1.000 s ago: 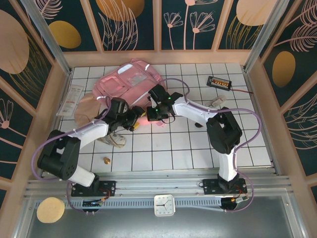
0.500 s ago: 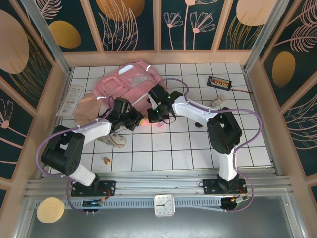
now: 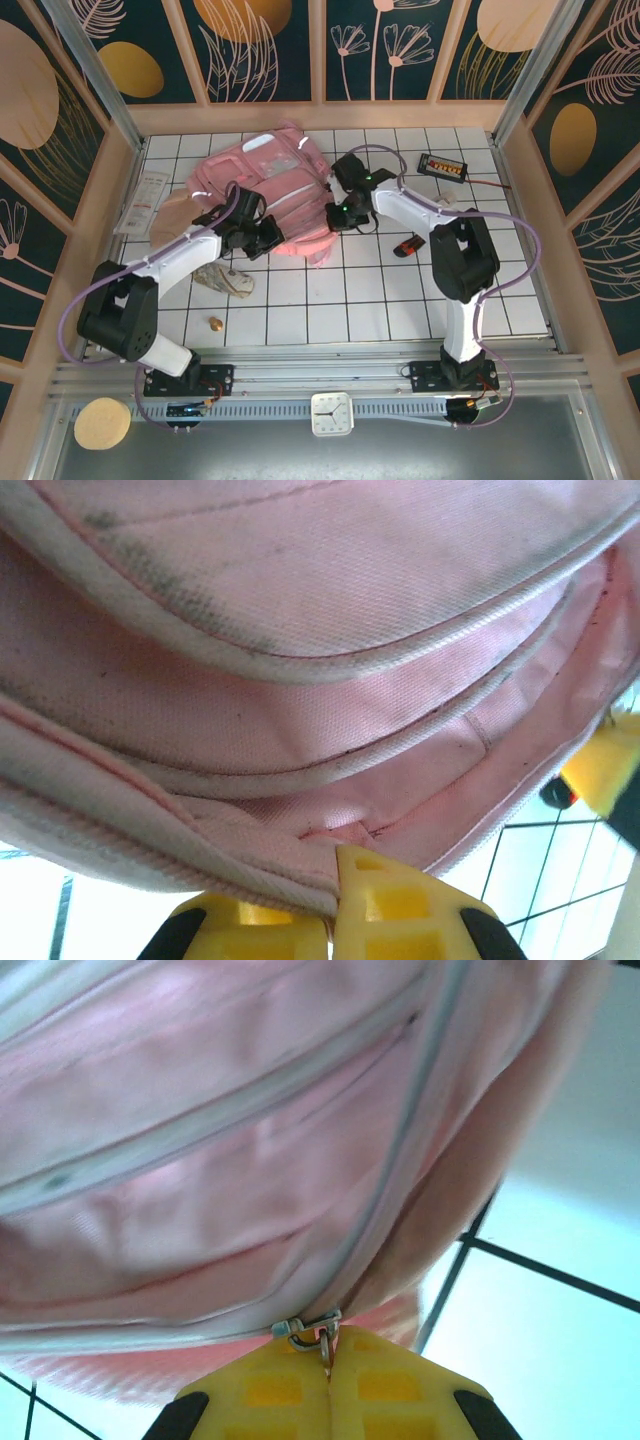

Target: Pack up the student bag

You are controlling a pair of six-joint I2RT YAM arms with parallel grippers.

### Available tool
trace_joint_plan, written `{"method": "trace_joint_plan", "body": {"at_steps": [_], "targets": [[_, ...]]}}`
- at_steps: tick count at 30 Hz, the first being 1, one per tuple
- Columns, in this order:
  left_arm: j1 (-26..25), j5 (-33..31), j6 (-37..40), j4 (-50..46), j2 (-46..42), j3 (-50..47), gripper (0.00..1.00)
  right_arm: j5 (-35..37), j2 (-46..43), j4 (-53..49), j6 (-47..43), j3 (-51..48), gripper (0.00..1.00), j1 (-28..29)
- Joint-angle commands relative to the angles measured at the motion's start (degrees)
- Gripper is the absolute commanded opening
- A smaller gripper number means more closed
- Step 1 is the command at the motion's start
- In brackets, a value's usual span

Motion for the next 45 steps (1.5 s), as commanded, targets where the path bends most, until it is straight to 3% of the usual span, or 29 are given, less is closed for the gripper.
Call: {"method": "trace_joint_plan", "body": {"at_steps": [1,7,9,14,15,22,27,31,35,37,39,45], "targets": [[1.24,-5.83,10.07,-9.82,-5.52,1.31,0.00,3.12,1.96,-2.88,-3.09,1.63,0.00,-1.22],[9.01,-5.81,13.99,-13.47,-11.34,-5.71,0.00,2.17,3.74,-2.96,-4.42,3.93,0.00,-3.48],[11.41,-5.31,14.66,-13.72,-12.37,-6.93,0.09,0.65,3.58,-2.98,-4.14,4.10,0.00,-3.33],[11.71,-2.06,11.72,-10.59,-12.57,-7.21,0.94,-3.07,1.47,-1.60,-2.01,1.79,0.00,-2.18],[11.70,-1.09,10.54,-9.52,-12.77,-7.28,0.99,-4.00,1.10,-1.19,-1.37,1.16,0.00,-1.91],[9.39,3.20,3.14,-5.36,-13.88,-4.84,0.99,-7.58,0.49,0.59,1.86,-0.72,0.00,1.77],[-1.10,1.92,1.96,-7.47,-5.45,3.36,0.99,-8.73,1.16,0.76,3.62,0.90,0.00,3.29],[-6.47,-9.18,15.21,-18.51,2.64,14.49,0.91,-9.98,0.73,1.14,3.81,1.09,0.00,3.20],[-6.93,-17.69,32.18,-23.76,6.26,17.32,0.87,-9.86,-0.34,0.89,2.96,-0.32,0.00,2.52],[-6.93,-14.49,41.88,-22.56,5.96,16.01,0.76,-10.08,-1.19,1.07,2.79,-1.18,0.00,2.15],[-6.98,-11.43,47.44,-19.90,4.50,14.34,0.75,-10.13,-1.84,1.07,2.67,-1.65,0.00,1.99],[-7.47,-5.68,48.33,-11.58,4.85,13.52,0.63,-10.74,-2.51,1.07,3.13,-2.09,0.00,2.12]]}}
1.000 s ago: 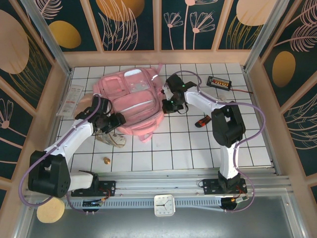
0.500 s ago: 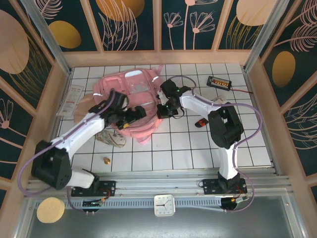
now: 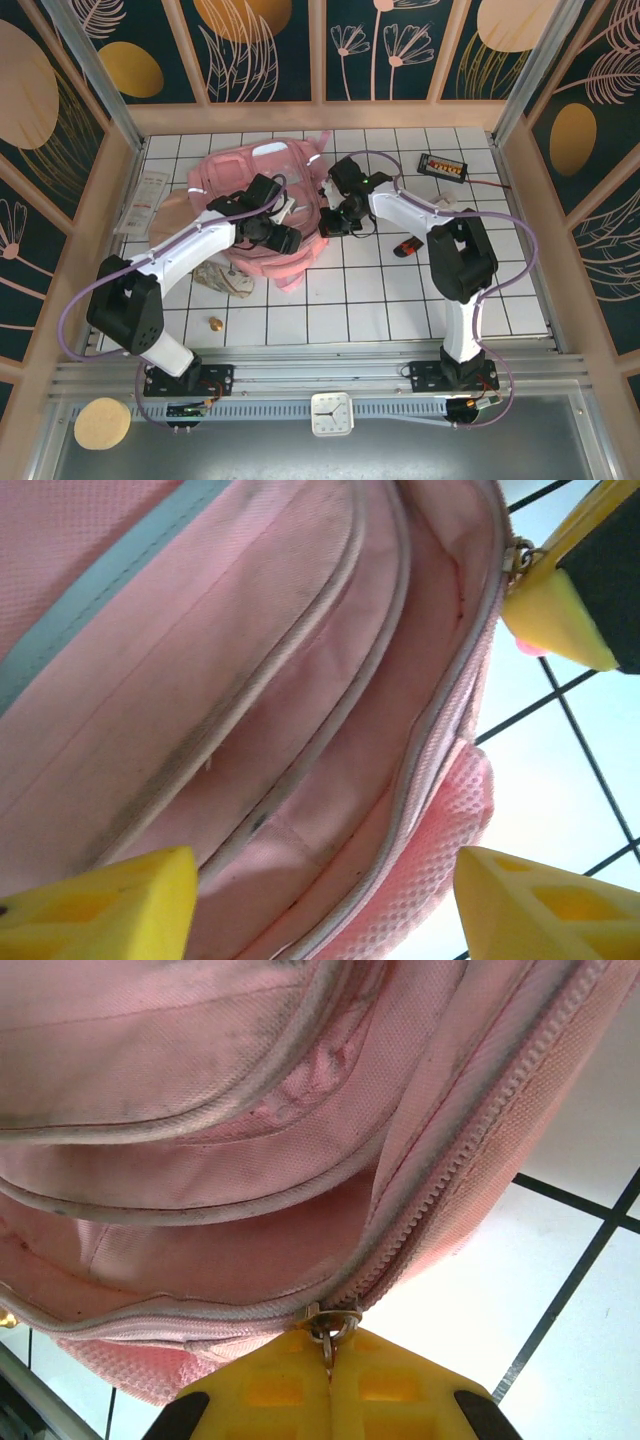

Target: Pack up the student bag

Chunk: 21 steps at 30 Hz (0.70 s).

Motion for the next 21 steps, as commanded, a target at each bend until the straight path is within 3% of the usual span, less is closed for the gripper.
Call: {"method": "trace_joint_plan", "body": {"at_steps": [1,3,5,13,21], "targets": [[-1.22,3.91,4.70,4.14,1.37,0.89,0.61,-1.96,-2.59,0.11,0.56,-1.04,0.00,0.24],[-2.35,3.77,3.96,3.46,4.24,2.37,0.50,-1.87,-2.77,0.06,0.72,-1.04,0.00,0.36],[-2.98,3.85,3.57,3.09,6.25,3.30,0.48,-1.78,-2.85,0.11,0.81,-1.03,0.00,0.33],[-3.83,5.44,3.93,5.86,9.29,2.02,0.49,-1.52,-2.83,-0.14,0.96,-0.79,0.00,0.59],[-3.91,-2.69,2.24,8.11,10.75,0.10,0.58,-1.67,-2.76,-0.15,1.47,-0.95,0.00,1.62]]}}
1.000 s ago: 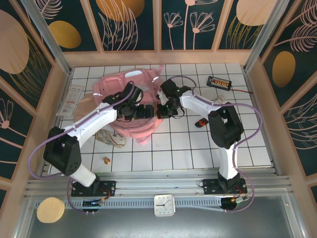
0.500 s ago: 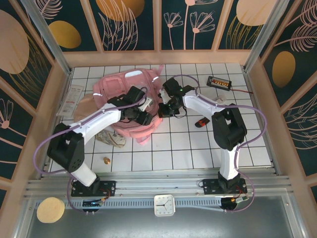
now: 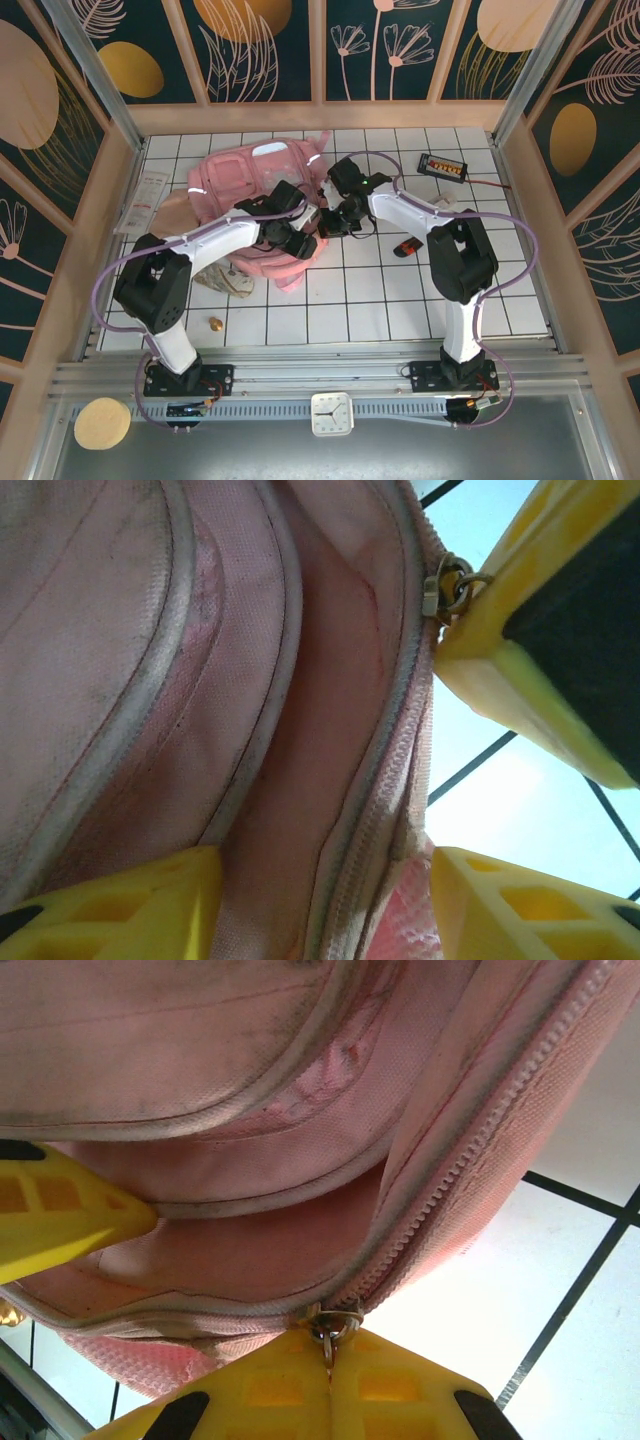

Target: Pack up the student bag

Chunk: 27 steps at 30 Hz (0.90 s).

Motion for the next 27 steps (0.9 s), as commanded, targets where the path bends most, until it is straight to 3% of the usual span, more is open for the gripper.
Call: {"method": "trace_joint_plan", "body": {"at_steps": [1,3,10,16,27], "targets": [[-0.31,-3.86,-0.26,2.05,1.11,-1.39,0.57,-1.63,-2.62,-0.54,1.05,-0.59,0.00,1.16],[-0.29,-3.81,0.01,2.44,1.56,-1.92,0.47,-1.62,-2.74,-0.55,1.14,-0.59,0.00,1.27],[-0.26,-4.31,1.35,1.25,1.22,-4.16,0.01,-1.12,-2.85,-2.14,0.18,-0.15,0.00,1.22],[-0.29,-8.19,8.20,-2.30,-4.49,-5.77,0.00,1.70,-1.59,-5.17,-3.70,0.03,0.00,-0.14],[-0.31,-10.76,20.02,-1.47,-14.51,-11.89,0.00,5.97,2.84,-4.58,-9.27,4.15,0.00,-9.83]]}}
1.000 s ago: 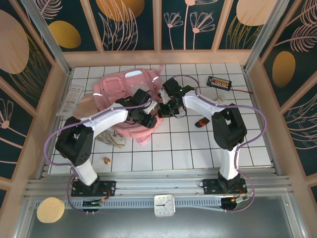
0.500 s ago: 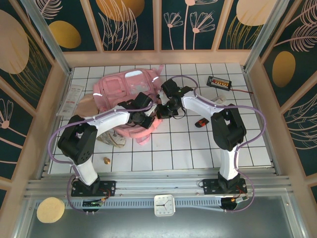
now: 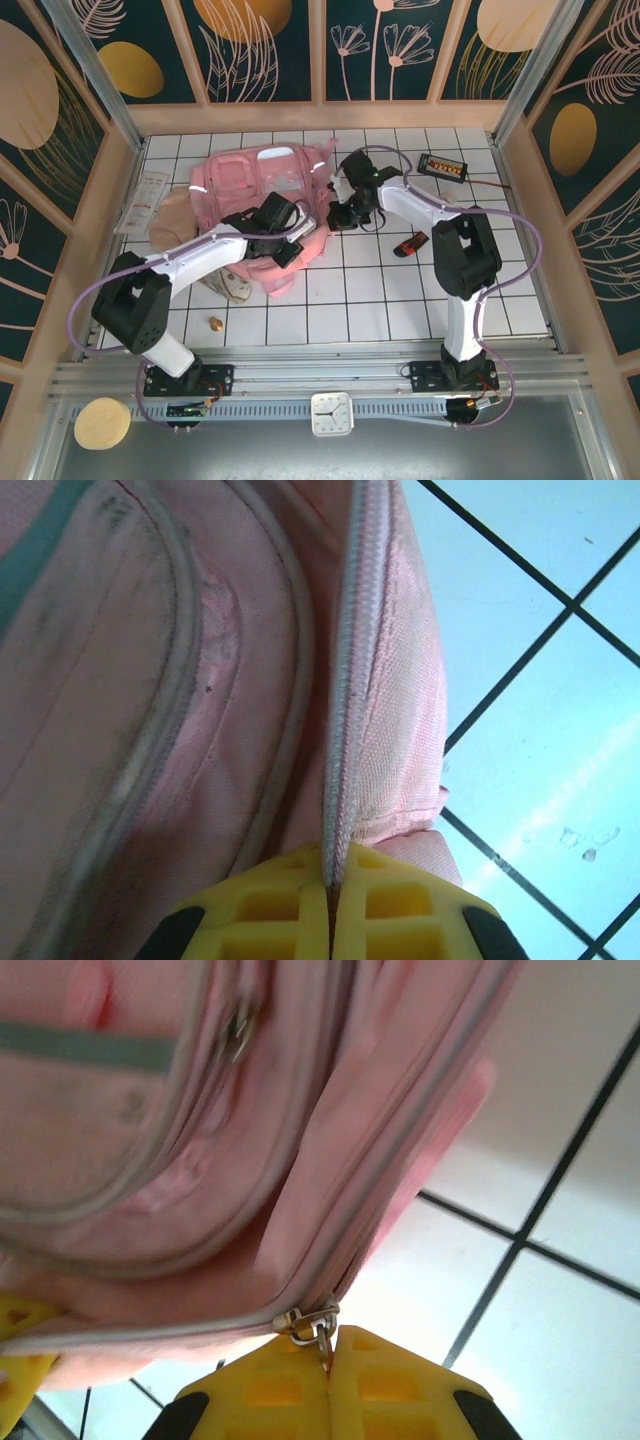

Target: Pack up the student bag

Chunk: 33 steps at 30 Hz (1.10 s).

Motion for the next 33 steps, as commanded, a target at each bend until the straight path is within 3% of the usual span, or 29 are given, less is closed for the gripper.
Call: {"method": "trace_joint_plan", "body": {"at_steps": [1,9,21,27,29,33], "targets": [[0.80,-4.48,6.30,-3.99,-6.38,-3.31,0.00,7.46,2.26,-3.49,-4.04,3.26,0.00,-4.62],[0.87,0.11,15.30,-2.00,-15.06,-8.12,0.00,11.24,8.89,-3.19,-6.92,11.08,0.00,-6.83],[0.83,-0.59,15.80,-0.30,-18.30,-12.48,0.00,10.60,18.89,-5.52,-6.40,24.81,0.00,-12.84],[0.83,0.51,15.19,0.30,-17.50,-12.23,0.00,6.56,17.15,-4.52,-6.07,21.79,0.00,-14.19],[0.83,0.50,15.00,0.68,-17.20,-12.00,0.00,3.26,15.07,-2.72,-6.34,19.08,0.09,-14.60],[0.83,0.40,14.48,1.16,-16.68,-11.17,0.00,0.72,8.96,0.67,-6.45,13.09,0.48,-15.03]]}}
